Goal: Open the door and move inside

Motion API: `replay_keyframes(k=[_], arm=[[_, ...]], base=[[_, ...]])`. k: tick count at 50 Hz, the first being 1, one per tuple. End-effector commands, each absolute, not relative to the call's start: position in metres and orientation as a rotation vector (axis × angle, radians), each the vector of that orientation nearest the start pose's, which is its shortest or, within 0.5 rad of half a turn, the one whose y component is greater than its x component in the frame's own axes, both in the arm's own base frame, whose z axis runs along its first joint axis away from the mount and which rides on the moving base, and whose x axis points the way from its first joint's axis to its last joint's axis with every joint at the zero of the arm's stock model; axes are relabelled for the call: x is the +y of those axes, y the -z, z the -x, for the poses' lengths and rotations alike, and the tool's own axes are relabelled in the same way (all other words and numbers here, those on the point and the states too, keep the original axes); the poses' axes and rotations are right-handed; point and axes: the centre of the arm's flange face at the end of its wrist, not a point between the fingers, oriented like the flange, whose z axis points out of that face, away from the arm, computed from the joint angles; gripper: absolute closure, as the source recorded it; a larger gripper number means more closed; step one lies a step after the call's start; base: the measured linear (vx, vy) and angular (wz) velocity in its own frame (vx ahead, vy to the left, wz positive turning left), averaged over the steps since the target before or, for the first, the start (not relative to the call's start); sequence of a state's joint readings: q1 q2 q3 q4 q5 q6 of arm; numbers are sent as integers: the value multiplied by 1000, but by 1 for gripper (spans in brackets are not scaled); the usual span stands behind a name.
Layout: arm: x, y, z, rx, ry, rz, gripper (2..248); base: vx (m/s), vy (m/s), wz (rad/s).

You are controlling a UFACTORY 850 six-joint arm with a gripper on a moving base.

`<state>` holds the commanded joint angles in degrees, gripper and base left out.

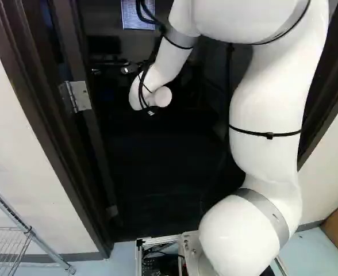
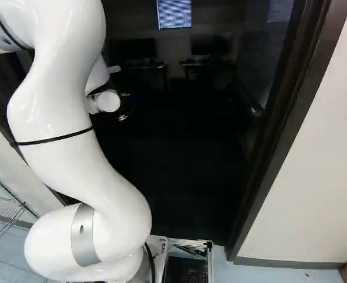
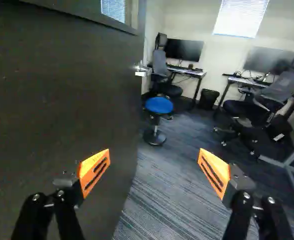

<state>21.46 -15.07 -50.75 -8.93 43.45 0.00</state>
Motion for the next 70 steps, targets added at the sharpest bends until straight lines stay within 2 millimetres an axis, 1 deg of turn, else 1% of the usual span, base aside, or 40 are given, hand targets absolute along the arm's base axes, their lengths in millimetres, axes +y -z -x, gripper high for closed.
replay_keyframes(k=[18, 47, 70], arm=[[191, -467, -492, -612, 1817, 2187, 3], [152, -468, -450, -501, 1831, 2243, 3], [115, -468, -425, -370, 1861, 2294, 3]], base=[[0, 0, 0], [0, 0, 0], [0, 0, 0]])
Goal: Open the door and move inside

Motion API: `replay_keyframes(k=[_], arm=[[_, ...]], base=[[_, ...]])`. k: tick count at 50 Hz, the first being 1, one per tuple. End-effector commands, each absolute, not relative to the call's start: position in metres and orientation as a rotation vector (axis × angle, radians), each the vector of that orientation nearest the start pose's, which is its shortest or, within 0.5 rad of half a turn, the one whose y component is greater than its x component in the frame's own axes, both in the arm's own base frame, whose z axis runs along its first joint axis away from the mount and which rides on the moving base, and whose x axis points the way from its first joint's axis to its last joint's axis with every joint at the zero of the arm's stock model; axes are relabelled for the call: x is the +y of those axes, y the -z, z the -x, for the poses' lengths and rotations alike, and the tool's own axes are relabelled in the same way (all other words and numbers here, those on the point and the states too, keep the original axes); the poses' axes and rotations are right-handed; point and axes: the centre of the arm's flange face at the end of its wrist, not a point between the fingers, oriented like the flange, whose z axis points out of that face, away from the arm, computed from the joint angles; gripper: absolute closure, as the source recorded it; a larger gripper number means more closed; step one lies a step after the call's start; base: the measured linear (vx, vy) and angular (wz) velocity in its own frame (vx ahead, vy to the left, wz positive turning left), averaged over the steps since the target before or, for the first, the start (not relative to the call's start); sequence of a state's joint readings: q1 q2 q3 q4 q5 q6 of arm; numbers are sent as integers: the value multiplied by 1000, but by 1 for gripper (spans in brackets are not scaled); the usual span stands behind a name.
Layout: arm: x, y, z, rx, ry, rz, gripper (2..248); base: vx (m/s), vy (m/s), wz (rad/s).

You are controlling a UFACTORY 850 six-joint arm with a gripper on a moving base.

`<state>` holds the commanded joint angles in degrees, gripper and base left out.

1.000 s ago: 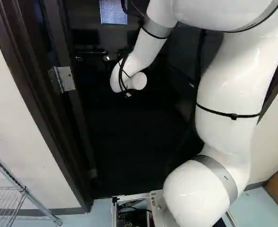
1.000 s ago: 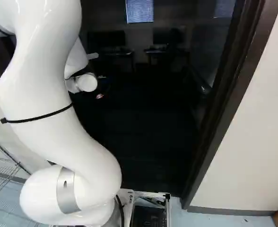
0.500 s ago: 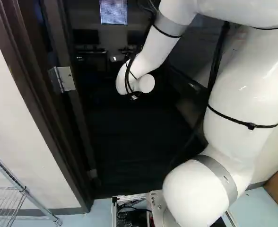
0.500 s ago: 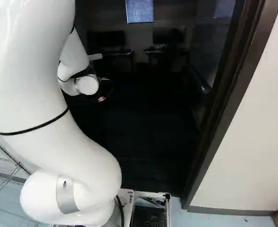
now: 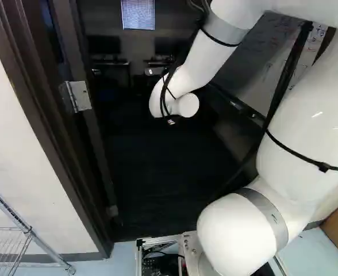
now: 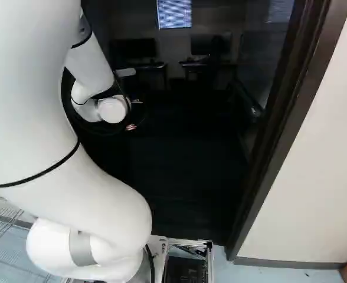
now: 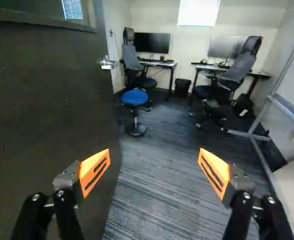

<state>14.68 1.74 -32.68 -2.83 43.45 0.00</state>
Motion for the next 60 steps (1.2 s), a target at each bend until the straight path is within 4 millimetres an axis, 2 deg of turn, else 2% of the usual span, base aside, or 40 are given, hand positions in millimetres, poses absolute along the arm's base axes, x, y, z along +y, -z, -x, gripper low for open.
replay_keyframes(k=[36, 60], arm=[[58, -467, -404, -148, 1917, 2369, 3], [52, -461, -396, -135, 1916, 2382, 3]], base=[[0, 0, 0], [0, 0, 0]])
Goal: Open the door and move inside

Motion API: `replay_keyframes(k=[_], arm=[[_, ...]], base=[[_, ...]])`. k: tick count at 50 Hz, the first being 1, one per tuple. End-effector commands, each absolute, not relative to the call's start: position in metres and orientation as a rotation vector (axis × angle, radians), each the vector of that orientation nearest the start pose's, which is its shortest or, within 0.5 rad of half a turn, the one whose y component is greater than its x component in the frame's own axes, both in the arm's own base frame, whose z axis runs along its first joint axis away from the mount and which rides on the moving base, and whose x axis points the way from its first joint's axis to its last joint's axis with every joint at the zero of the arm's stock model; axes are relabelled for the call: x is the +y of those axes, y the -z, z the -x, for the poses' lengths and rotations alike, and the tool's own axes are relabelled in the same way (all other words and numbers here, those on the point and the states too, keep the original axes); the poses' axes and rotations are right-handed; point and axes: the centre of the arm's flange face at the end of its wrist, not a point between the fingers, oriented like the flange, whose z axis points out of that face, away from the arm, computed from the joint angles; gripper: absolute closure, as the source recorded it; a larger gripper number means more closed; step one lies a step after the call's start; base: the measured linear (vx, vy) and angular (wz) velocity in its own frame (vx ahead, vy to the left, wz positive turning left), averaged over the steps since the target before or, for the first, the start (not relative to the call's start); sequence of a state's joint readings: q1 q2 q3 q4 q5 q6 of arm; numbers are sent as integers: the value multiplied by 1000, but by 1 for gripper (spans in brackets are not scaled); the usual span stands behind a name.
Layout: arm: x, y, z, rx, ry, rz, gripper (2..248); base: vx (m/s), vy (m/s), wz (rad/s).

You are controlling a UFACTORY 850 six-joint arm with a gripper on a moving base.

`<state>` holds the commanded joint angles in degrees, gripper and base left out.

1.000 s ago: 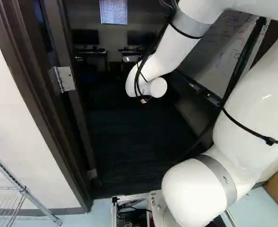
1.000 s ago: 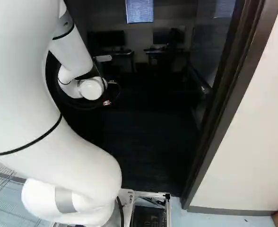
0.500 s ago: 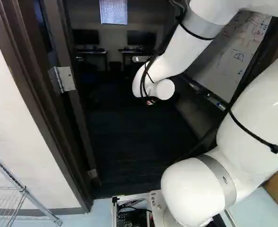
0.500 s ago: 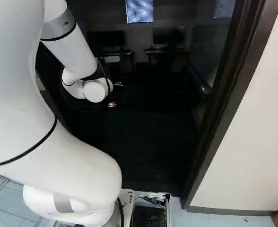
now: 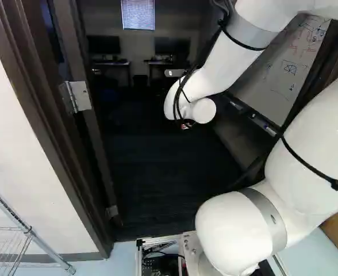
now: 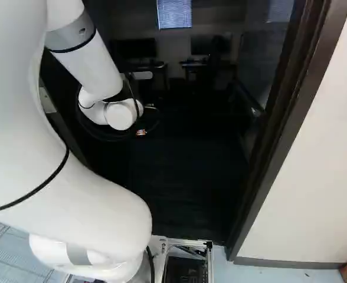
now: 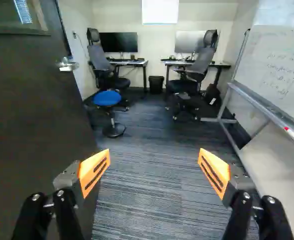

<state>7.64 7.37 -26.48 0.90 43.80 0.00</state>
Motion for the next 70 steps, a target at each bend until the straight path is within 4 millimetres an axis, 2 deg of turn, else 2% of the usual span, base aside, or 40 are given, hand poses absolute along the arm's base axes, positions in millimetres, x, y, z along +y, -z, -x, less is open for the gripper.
replay_keyframes(k=[24, 53, 70], arm=[[38, -439, -370, -106, 1898, 2423, 3], [13, -395, -313, -46, 1857, 2503, 3], [5, -378, -288, -19, 1838, 2536, 3]], base=[[0, 0, 0], [0, 0, 0], [0, 0, 0]])
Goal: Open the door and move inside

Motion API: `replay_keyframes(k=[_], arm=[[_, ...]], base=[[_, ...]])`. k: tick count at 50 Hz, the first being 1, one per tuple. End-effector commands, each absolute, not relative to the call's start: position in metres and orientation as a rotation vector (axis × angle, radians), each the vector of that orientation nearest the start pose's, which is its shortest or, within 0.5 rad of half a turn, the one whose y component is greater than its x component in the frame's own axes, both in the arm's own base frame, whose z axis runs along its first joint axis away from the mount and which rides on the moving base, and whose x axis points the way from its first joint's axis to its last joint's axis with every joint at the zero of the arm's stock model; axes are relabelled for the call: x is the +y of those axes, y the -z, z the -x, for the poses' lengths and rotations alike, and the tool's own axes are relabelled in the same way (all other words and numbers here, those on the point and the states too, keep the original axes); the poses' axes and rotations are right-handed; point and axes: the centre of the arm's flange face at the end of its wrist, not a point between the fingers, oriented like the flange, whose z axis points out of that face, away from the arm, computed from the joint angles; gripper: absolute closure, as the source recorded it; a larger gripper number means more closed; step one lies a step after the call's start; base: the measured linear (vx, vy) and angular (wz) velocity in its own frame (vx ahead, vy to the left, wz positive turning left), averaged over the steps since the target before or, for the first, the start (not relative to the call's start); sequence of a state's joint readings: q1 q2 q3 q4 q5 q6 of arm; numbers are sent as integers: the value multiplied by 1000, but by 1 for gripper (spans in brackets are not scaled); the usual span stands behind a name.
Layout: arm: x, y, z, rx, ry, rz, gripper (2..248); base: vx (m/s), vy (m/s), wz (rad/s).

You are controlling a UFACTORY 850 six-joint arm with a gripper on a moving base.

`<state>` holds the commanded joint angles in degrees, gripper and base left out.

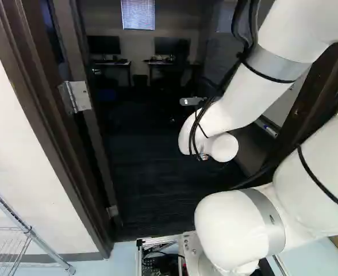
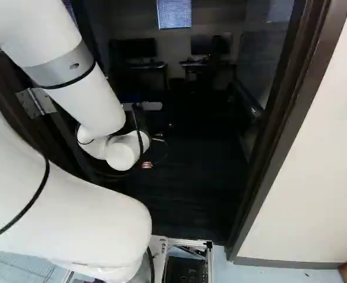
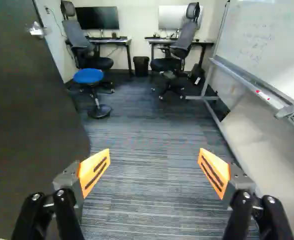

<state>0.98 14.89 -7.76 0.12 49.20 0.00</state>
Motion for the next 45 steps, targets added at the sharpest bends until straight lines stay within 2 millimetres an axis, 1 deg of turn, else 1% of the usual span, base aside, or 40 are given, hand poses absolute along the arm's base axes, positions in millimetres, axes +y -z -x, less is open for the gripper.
replay_keyframes(k=[20, 45], arm=[[0, -367, -272, -2, 1826, 2556, 3], [0, -366, -270, 0, 1824, 2558, 3]], base=[[0, 0, 0], [0, 0, 0]])
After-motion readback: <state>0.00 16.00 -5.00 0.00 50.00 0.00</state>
